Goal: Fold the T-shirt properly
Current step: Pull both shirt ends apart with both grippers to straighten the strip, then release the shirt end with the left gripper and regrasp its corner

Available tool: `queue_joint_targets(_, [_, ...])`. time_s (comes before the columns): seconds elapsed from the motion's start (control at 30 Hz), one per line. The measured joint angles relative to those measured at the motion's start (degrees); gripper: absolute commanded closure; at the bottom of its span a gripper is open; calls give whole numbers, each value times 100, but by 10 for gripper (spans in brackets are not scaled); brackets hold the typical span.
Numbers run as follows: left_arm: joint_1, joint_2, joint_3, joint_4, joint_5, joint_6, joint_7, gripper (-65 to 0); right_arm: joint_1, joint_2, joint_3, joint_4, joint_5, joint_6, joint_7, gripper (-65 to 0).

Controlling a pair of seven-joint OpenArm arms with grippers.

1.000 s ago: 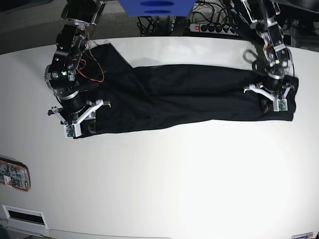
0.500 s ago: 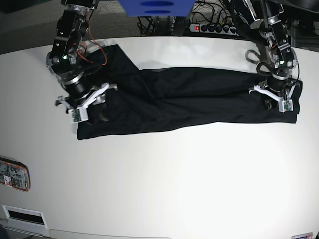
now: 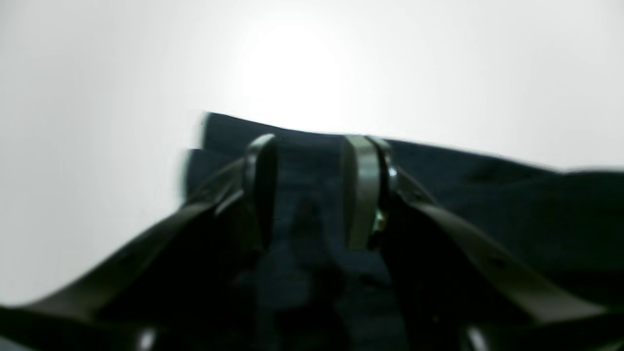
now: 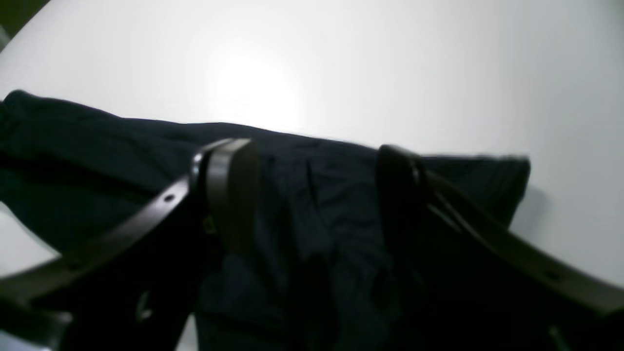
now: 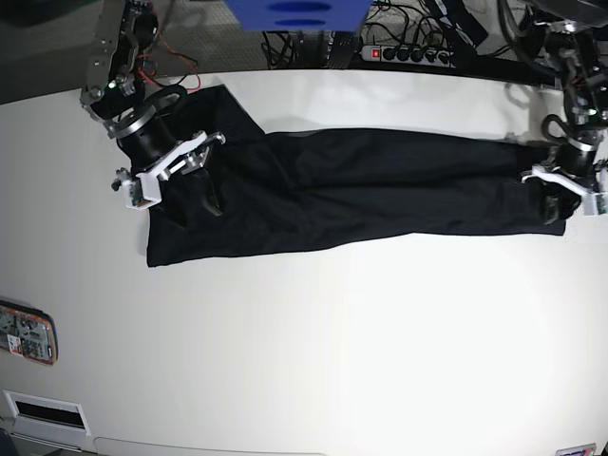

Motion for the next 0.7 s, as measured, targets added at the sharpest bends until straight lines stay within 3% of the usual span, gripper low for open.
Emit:
queue_joint_targets(0.1, [85,-251,24,0,-804,-55,31,-214,24,125,-140,7,22,28,90,-369])
queue_joint_targets(0.27, [404,-717,-372,-20,-1709,-782,229,-214,-98,125,-188,15,13,2,46,-369])
queue_joint_targets(0.37, [319,-719,-870,-17,-1917,-1716,1189,-214,-57,122,-188,17,35,2,74,-369])
queue_joint_targets(0.43, [251,-706,-1281,-7,-1932,-2133,1628,-214,-55,125,-186,17,33,0,74,-369])
queue_joint_targets(0.6, [-17,-483,-1873,-55,-1867,-2155,2236,-214,-70,120,-192,17,17,37,72,-369])
queue_joint_targets(0.7, [-26,-365,-2039,-129,-1681,-2166,2109,-214,-81,122,-192,17,15,17,66,-369])
